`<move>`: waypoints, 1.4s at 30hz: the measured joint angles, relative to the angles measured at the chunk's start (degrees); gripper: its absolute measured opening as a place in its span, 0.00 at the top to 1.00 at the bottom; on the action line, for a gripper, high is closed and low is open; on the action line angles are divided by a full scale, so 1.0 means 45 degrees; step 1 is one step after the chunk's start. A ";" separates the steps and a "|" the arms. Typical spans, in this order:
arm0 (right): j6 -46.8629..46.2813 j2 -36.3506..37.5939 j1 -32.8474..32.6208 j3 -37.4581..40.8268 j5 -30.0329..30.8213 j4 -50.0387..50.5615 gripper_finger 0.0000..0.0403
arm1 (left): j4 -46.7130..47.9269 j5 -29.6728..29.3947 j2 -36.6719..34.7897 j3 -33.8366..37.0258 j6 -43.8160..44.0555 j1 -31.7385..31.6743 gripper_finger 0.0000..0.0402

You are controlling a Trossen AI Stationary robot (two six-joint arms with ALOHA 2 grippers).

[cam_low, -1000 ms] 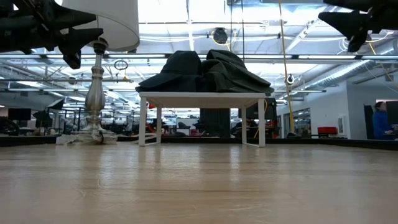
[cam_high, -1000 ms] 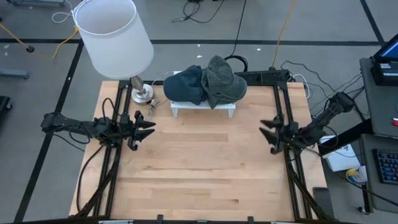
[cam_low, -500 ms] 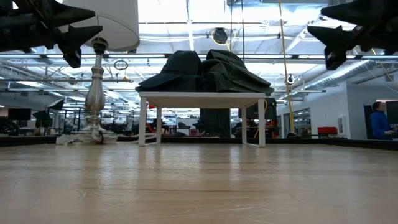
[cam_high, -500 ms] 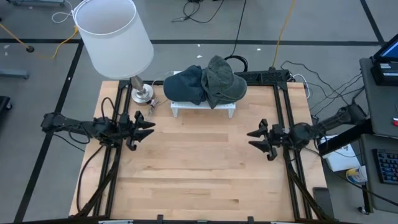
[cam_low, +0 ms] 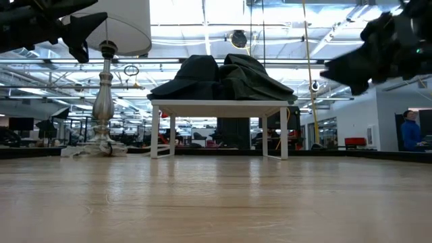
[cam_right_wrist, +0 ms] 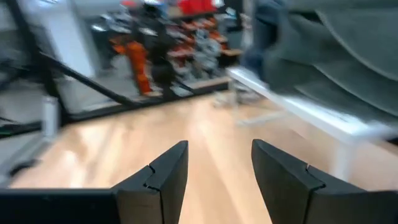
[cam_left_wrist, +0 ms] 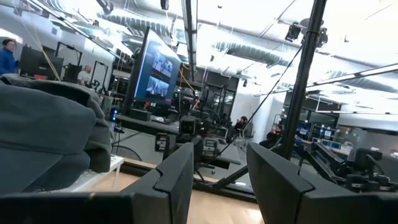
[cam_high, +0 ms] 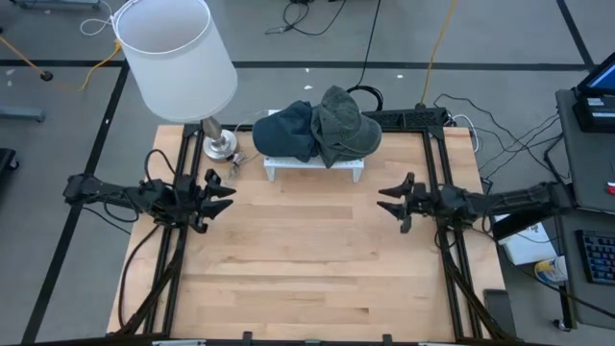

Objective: Pick & Place hat
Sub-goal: Return to Home Position

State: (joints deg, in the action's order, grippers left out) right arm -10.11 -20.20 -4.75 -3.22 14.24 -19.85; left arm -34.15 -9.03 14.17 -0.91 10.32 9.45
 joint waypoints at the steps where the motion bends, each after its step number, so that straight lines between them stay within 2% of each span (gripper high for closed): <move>1: -0.0036 0.0049 0.0139 0.0000 0.0190 0.0306 0.58 | 0.0005 0.0004 0.0000 0.0000 -0.0074 0.0000 0.62; 7: -0.0355 0.0076 0.0857 0.0000 0.1822 0.1870 0.58 | 0.0701 -0.0362 0.0005 0.0000 -0.0233 0.0000 0.62; 18: -0.0494 0.0071 0.1638 0.0005 0.1847 0.3872 0.58 | 0.3090 -0.1819 0.0005 0.0000 -0.0187 0.0000 0.62; 21: -0.0214 0.0071 0.1756 0.0005 0.1847 0.3900 0.58 | 0.3769 -0.2366 0.0003 0.0000 -0.0056 0.0000 0.62; 27: -0.0169 0.0071 0.1909 0.0005 0.1851 0.3982 0.58 | 0.4498 -0.2360 0.0005 0.0000 0.0405 0.0000 0.62; 42: -0.0169 0.0071 0.1899 0.0005 0.1837 0.3120 0.58 | 0.4600 -0.2358 0.0001 0.0000 0.0410 -0.0001 0.62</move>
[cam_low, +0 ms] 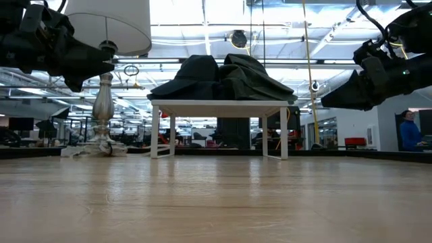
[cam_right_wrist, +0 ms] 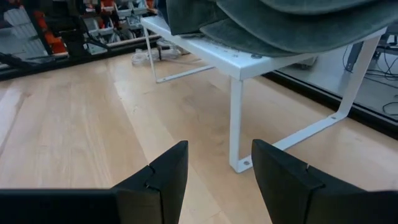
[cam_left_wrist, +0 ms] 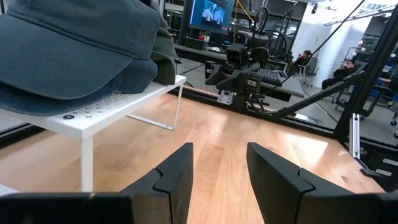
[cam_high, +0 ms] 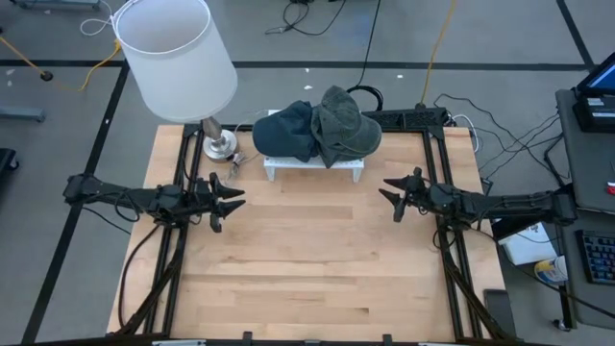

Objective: Pick & Place hat
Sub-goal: Return to Home Position

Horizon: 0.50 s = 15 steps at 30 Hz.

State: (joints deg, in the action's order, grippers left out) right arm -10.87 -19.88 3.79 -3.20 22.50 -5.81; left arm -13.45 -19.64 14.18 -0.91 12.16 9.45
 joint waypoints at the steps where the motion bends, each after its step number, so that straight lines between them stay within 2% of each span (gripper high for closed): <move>1: 0.0000 -0.0005 0.0000 0.0000 0.0002 -0.0101 0.58 | 0.0000 -0.0002 0.0004 0.0000 0.0000 -0.0001 0.62; 15: 0.0000 -0.0005 0.0000 0.0000 -0.0010 -0.0538 0.58 | -0.0011 0.0001 0.0002 0.0000 0.0005 0.0001 0.62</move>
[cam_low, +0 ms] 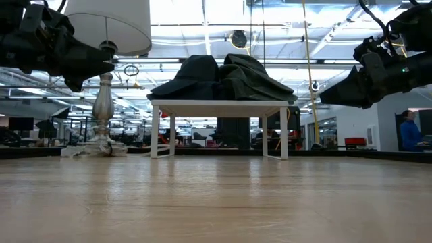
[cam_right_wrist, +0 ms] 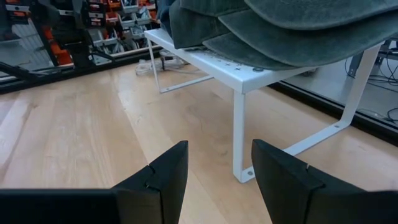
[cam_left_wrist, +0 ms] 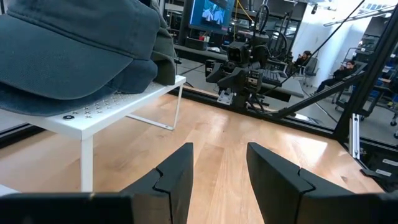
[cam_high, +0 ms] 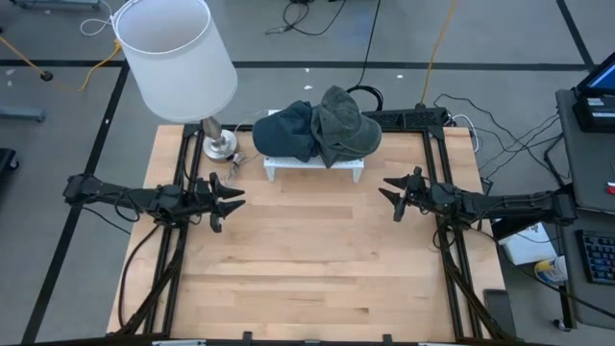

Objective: Pick & Place hat
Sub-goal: Return to Home Position

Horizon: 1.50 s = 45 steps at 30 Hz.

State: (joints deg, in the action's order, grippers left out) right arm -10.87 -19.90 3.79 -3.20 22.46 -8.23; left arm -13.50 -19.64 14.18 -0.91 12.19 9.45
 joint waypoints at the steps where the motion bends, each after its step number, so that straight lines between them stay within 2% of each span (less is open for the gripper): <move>1: 0.0000 0.0000 0.0000 0.0000 -0.0005 -0.0009 0.58 | 0.0000 0.0000 -0.0002 0.0000 0.0000 0.0000 0.62; 45: 0.0000 0.0002 -0.0699 0.0000 -0.0019 -0.0028 0.58 | -0.0004 0.0000 -0.0001 0.0000 0.0005 0.0000 0.62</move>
